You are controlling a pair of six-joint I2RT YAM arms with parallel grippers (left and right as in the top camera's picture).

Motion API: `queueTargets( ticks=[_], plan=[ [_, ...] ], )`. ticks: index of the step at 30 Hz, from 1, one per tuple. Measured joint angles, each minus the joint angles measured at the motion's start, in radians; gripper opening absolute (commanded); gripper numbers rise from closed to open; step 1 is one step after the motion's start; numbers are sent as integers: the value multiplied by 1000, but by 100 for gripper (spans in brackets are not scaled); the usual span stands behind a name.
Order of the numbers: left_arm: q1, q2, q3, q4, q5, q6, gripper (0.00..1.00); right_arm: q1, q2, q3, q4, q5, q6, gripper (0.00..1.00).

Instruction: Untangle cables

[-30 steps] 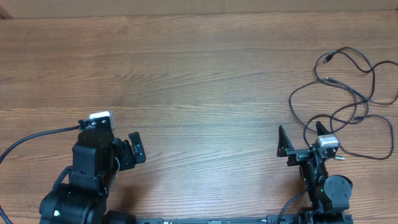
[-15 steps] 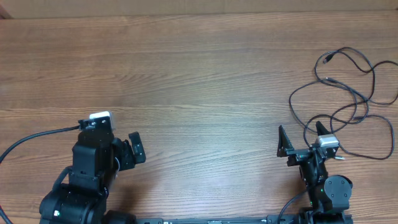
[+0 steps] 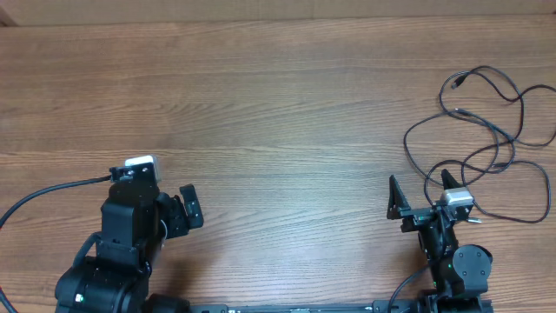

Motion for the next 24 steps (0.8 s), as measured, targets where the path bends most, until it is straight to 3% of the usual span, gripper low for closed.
queueTargets(
  ticks=[24],
  plan=[
    [0,0,0,-12,0,0,99,0,0,0,0,0,0,100]
  ],
)
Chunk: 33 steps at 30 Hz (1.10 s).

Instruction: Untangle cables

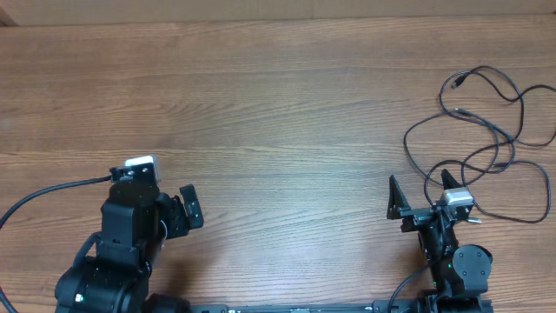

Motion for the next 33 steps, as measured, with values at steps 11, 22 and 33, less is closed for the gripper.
queueTargets(
  ticks=[11,22,33],
  plan=[
    [108,-105,-125,201,37,110,100,0,0,0,0,0,0,100],
    [204,-476,-597,617,112,179,100,0,0,0,0,0,-3,100],
    [230,-703,-909,1111,213,273,100,0,0,0,0,-1,-3,100]
  ],
)
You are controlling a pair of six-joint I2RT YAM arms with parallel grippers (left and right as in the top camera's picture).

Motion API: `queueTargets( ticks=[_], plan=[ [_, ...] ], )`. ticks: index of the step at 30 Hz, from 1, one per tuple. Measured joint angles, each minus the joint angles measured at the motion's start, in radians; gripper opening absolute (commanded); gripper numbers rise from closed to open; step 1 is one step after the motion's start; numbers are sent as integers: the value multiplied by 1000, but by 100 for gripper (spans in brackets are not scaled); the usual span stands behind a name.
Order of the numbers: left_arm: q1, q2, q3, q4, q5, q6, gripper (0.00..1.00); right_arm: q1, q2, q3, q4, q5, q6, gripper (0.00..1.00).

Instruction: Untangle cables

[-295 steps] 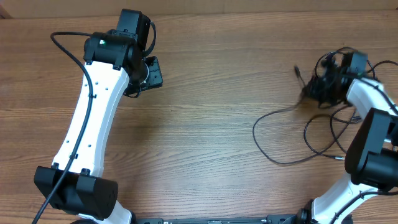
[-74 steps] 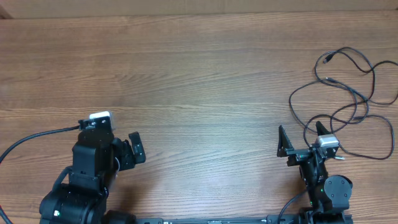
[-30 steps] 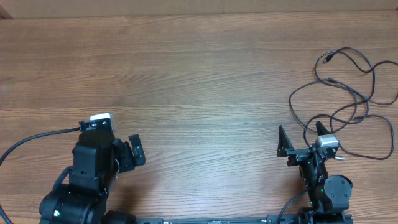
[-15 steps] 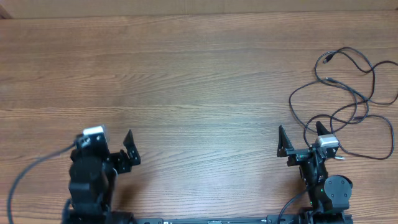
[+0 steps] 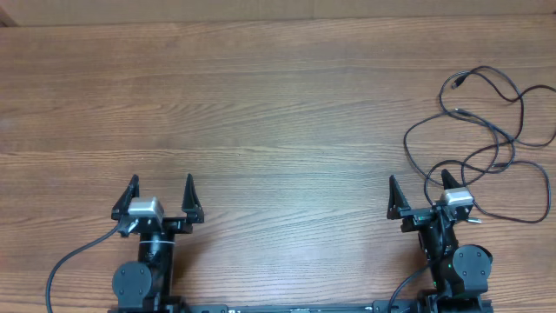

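Note:
Thin black cables (image 5: 486, 139) lie in tangled loops on the right side of the wooden table, with plug ends at the far right (image 5: 458, 83). My right gripper (image 5: 420, 193) sits open at the near right, its right finger touching or just beside a cable loop. My left gripper (image 5: 161, 191) is open at the near left, far from the cables, nothing between its fingers.
The wooden table (image 5: 261, 113) spans the view. A black lead (image 5: 65, 261) runs from the left arm base toward the near-left edge. Both arm bases stand at the near edge.
The left arm has turned and drawn back: its gripper, formerly angled to the right, now points straight away with both fingers spread. The right arm and the cables have not moved.
At both earlier moments the left arm stood bulky and twisted at the near left, its gripper angled right, while the right gripper rested open by the cables. Now the left arm sits folded low, matching the right.

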Motion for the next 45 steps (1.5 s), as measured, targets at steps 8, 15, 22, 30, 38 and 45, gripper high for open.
queueTargets(
  ticks=[8,15,22,30,38,45],
  plan=[
    [13,-7,-62,124,63,114,100,0,0,0,0,0,0,100],
    [25,-8,-64,-66,89,167,100,0,0,0,0,0,0,100],
    [25,-8,-64,-89,100,204,100,0,0,0,0,0,0,100],
    [25,-8,-64,-89,103,203,99,0,0,0,1,0,0,100],
    [25,-8,-64,-89,103,203,99,0,0,0,0,0,0,100],
    [25,-8,-64,-89,103,203,100,0,0,0,0,0,0,100]
  ],
)
